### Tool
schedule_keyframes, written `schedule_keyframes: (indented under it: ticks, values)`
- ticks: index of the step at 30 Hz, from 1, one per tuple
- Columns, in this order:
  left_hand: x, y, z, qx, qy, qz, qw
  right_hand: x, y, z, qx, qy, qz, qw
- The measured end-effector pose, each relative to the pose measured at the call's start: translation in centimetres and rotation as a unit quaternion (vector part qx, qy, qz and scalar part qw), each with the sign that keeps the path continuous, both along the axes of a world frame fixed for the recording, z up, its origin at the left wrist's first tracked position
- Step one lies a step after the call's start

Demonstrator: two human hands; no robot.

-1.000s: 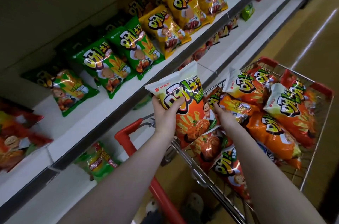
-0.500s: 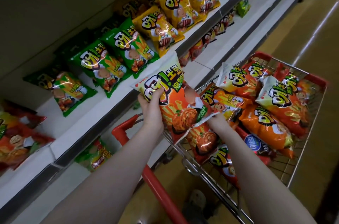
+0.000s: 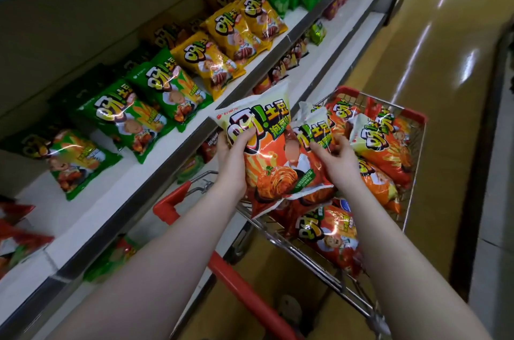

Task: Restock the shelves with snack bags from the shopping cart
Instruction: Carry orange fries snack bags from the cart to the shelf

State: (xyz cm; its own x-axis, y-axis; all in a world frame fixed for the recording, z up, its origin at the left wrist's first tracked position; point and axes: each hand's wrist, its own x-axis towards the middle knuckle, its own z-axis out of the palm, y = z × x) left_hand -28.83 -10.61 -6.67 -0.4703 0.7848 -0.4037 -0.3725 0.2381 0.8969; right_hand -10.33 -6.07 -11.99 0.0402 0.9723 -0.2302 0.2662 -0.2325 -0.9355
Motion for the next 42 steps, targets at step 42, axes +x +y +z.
schedule_keyframes:
  ticks: [42]
  values:
    - [-44.9,-51.7,8.3,-0.005,0.13,0.392,0.911,-51.2,-36.3,12.0,0.171,0.11,0.346,0.916]
